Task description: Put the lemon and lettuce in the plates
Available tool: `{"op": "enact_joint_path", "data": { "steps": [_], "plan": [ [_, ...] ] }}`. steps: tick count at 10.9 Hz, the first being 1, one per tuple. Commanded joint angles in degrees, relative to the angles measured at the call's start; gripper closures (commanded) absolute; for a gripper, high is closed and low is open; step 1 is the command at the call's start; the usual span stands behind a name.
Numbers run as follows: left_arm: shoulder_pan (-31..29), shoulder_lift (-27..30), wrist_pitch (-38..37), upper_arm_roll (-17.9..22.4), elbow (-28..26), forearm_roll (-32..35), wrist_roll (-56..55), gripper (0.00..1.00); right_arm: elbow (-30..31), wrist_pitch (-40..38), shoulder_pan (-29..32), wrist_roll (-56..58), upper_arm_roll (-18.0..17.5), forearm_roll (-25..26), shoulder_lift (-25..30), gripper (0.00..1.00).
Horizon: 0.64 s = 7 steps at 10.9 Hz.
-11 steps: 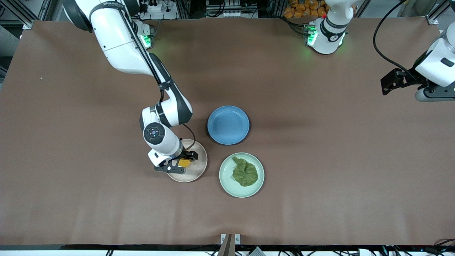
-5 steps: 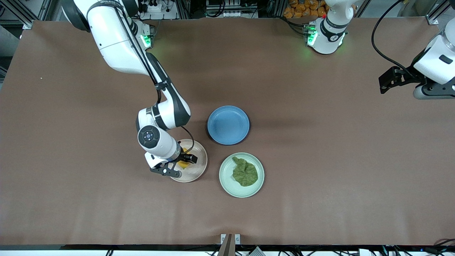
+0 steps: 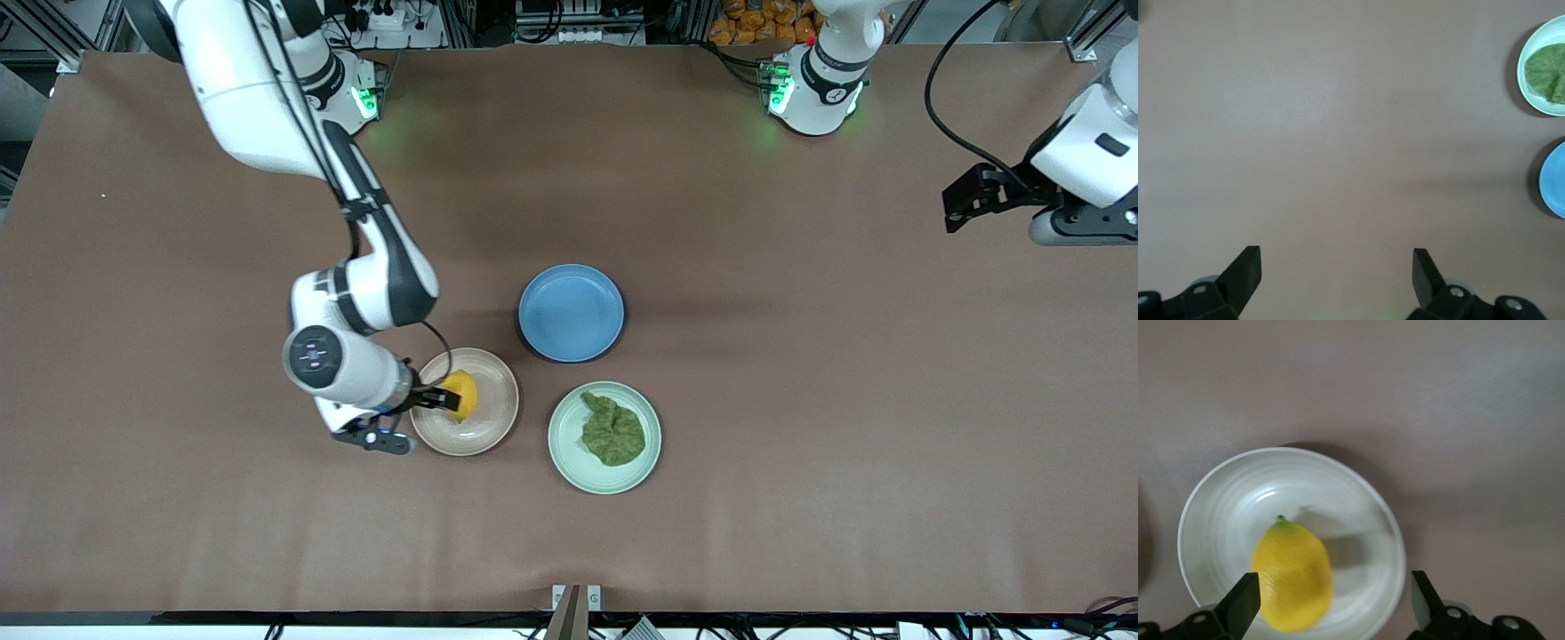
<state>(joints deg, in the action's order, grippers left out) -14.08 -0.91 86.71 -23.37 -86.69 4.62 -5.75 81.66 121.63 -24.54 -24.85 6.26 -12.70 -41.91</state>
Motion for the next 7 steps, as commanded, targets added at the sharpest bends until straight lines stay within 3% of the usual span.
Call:
{"op": "enact_joint_path", "data": {
  "steps": [1, 4, 7],
  "plan": [
    [5.11, 0.99, 1.62, 4.47, -1.29, -1.01, 0.83, 0.0, 1.23, -7.09, 4.92, 8.66, -0.64, -0.48, 4.11, 0.0],
    [12.04, 1.35, 1.54, 12.81, -1.2, -1.1, 1.27, 0.0, 0.34, -10.1, 4.93, 14.46, 1.91, 2.51, 4.2, 0.0],
    [11.88, 1.26, 1.36, 12.56, -1.11, -1.28, 0.82, 0.0, 4.02, -10.53, 11.67, 24.38, 0.95, 2.42, 8.04, 0.0]
  ]
}}
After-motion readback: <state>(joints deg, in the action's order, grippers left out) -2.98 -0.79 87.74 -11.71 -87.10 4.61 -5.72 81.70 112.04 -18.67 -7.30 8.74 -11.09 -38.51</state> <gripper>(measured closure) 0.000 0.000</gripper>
